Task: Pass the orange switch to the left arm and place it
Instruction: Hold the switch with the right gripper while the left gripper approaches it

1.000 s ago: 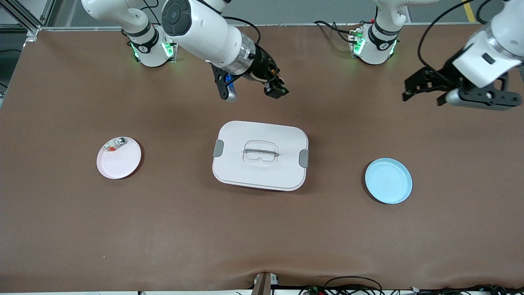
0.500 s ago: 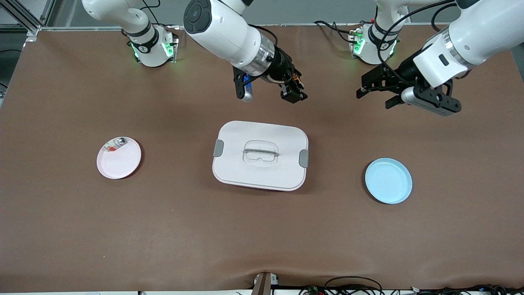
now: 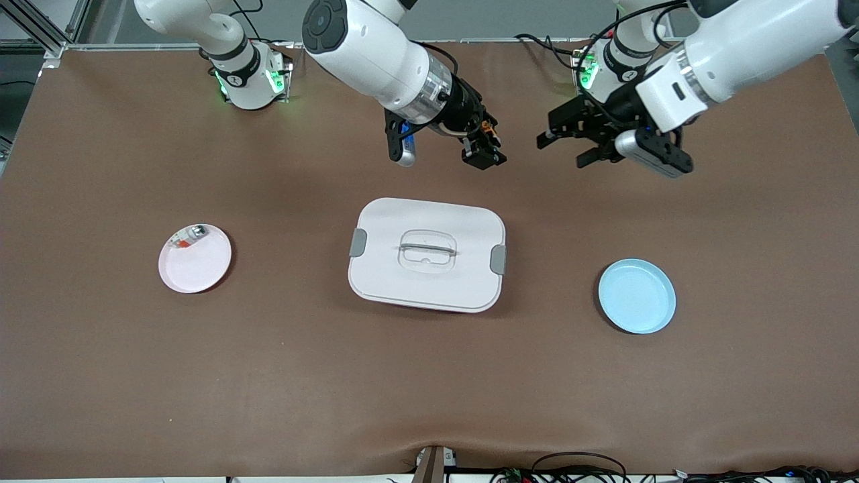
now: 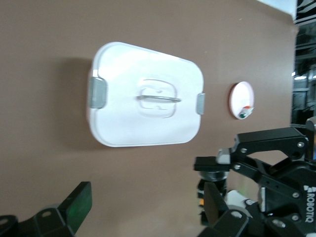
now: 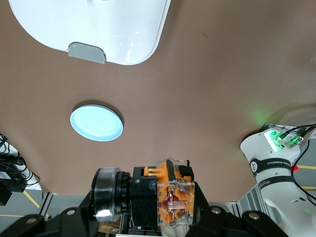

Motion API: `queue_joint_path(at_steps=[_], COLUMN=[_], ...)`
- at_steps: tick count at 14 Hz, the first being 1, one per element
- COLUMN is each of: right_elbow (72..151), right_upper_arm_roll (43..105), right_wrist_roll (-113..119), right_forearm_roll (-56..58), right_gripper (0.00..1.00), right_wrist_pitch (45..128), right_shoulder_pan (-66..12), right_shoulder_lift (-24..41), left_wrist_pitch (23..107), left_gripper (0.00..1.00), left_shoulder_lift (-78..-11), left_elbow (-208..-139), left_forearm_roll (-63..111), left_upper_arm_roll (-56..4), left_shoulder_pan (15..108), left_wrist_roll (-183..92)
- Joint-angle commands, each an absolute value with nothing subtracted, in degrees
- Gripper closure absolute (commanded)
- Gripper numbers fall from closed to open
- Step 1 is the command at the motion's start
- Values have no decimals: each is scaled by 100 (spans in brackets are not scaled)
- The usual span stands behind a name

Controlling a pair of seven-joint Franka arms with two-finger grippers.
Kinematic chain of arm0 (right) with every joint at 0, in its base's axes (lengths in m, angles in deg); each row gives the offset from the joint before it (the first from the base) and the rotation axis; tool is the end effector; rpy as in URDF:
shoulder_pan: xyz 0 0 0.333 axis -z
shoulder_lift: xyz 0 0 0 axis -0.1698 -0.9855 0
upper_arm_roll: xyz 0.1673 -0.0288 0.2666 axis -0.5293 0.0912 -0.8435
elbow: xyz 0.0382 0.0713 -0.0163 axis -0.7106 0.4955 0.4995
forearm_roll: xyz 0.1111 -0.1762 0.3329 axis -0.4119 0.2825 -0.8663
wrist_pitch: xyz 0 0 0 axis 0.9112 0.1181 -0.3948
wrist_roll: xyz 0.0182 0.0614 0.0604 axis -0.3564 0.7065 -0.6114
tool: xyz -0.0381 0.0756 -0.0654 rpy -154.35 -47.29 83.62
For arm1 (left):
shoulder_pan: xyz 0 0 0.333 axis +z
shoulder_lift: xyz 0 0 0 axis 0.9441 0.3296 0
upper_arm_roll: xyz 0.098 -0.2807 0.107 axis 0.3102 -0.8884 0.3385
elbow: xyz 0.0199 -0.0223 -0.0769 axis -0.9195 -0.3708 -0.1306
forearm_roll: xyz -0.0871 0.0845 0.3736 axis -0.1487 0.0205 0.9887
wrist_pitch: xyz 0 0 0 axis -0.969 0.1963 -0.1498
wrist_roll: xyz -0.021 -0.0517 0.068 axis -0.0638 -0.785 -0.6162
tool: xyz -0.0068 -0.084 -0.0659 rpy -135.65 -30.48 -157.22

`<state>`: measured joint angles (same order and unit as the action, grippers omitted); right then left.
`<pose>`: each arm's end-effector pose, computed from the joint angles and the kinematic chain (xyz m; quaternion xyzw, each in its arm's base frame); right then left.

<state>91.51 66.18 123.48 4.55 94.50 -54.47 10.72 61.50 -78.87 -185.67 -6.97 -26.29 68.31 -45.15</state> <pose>0.4721 0.5311 0.5514 -0.7122 0.6171 0.2424 0.2308 0.4857 -0.2377 0.5734 0.9489 -0.0131 0.0148 0.3150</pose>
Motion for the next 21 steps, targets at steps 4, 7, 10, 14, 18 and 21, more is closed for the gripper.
queue_joint_path(at_steps=[4, 7, 10, 14, 18, 21], right_elbow=[8968, 8959, 8959, 8950, 8915, 8915], right_upper_arm_roll=[6685, 6676, 6685, 6676, 6685, 6685], right_wrist_roll=[12443, 12443, 12443, 12443, 12452, 12452], right_forearm_roll=[346, 346, 346, 346, 346, 346], right_gripper=[75, 75, 75, 75, 76, 76], right_wrist_pitch=[9457, 9457, 9457, 9457, 9448, 9448], right_shoulder_pan=[-5522, -5522, -5522, -5522, -5522, -5522], right_shoulder_lift=[981, 981, 981, 981, 981, 981], left_wrist_pitch=[6438, 6508, 7147, 7431, 7466, 7502], left_gripper=[21, 24, 24, 32, 38, 39], left_shoulder_lift=[-8155, -8155, -8226, -8208, -8199, -8164], left_elbow=[-19033, -19112, -19419, -19464, -19508, -19517], left_forearm_roll=[-1357, -1603, -2103, -2359, -2509, -2605], left_upper_arm_roll=[-2881, -2986, -3275, -3408, -3496, -3522], left_shoulder_pan=[6865, 6865, 6865, 6865, 6865, 6865], left_wrist_roll=[-4387, -4290, -4237, -4237, -4237, -4237])
